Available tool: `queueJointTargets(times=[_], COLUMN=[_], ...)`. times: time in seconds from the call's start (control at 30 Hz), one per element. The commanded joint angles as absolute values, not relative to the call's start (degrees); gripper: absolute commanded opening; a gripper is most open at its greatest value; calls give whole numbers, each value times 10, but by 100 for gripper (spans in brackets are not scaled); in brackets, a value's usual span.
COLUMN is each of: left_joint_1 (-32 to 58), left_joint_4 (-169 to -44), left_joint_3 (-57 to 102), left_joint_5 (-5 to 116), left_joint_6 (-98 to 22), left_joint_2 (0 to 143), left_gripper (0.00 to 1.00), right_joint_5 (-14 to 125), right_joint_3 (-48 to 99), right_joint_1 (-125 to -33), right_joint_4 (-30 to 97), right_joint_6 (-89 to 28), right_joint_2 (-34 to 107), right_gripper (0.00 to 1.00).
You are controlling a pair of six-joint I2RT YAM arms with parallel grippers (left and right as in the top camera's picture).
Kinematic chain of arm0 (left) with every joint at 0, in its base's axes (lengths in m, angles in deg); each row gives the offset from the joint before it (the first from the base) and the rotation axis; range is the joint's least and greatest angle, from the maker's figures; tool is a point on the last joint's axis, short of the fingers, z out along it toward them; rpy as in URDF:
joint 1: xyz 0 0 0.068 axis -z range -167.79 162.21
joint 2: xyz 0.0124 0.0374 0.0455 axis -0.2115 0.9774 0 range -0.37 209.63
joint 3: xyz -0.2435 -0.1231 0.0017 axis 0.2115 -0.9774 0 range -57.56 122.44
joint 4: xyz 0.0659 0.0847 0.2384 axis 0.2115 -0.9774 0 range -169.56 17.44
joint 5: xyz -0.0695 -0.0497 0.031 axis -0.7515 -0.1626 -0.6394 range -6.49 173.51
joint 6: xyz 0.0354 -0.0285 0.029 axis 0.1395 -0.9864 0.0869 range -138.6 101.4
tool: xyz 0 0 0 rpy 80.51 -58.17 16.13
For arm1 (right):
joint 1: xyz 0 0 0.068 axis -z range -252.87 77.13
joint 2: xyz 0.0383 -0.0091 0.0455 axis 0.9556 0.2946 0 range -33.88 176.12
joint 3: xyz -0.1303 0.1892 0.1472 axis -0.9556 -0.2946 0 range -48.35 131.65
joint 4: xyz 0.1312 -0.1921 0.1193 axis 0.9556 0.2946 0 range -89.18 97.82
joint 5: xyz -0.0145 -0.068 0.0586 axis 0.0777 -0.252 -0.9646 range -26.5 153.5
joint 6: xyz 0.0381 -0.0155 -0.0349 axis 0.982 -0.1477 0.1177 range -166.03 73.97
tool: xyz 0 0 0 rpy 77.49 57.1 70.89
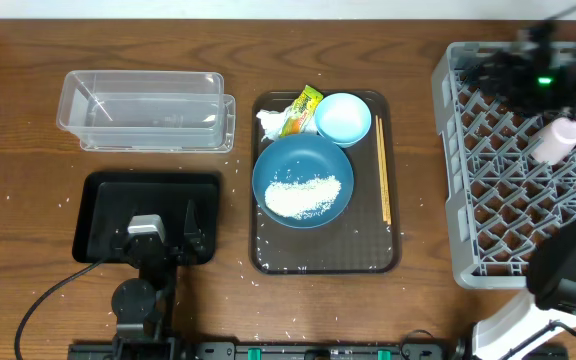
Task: Sort waste into correct bins and load items into the dishwasher rack
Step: 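Move the right gripper to the chopsticks and grasp them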
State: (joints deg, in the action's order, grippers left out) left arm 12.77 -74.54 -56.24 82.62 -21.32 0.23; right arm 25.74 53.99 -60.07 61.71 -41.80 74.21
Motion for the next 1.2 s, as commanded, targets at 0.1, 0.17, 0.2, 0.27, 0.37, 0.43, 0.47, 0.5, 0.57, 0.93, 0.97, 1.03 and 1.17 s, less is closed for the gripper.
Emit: queueJointTargets(times=[0.1, 0.17, 0.2, 0.27, 0.37, 0.43, 0.47, 0.5, 0.57, 0.93, 0.97, 1.03, 1.17], left_joint_1=[128, 128, 128, 128, 128, 128, 128, 128, 128, 128, 128, 128, 128], left_joint_4=[-766, -766, -766, -766, -766, -766, -766, -766, -766, -766, -766, -766, -766], left_joint_3=[-573, -573, -573, -573, -573, -573, -573, -573, -573, -573, -573, -573, -573], left_joint_5=[842, 842, 842, 842, 842, 842, 842, 842, 842, 842, 842, 842, 842], left_joint_6=[-206, -206, -206, -206, -206, -206, -206, -206, -206, -206, -206, -206, -206], left_joint_2=[-1, -1, -1, -1, -1, -1, -1, -1, -1, -1, -1, -1, -1], left_gripper=[98, 98, 98, 98, 98, 98, 98, 98, 98, 98, 98, 98, 98], right_joint_5=[442, 502, 534, 595, 618, 618, 618, 618, 618, 633, 631, 628, 599], right_joint_3=[538, 538, 538, 536, 528, 527, 527, 527, 527, 488, 476, 447, 391], right_joint_1=[-715, -750, -764, -790, -825, -843, -851, -857, -869, -882, -882, -882, -885], right_joint_4=[619, 619, 621, 626, 630, 632, 632, 632, 631, 619, 613, 597, 550], right_joint_6=[-444, -428, -410, -366, -343, -343, -343, -343, -343, -323, -322, -320, -319], right_joint_2=[744, 752, 756, 764, 779, 793, 799, 804, 809, 816, 816, 816, 816], right_gripper=[99, 99, 99, 89, 64, 64, 61, 53, 41, 33, 34, 34, 35])
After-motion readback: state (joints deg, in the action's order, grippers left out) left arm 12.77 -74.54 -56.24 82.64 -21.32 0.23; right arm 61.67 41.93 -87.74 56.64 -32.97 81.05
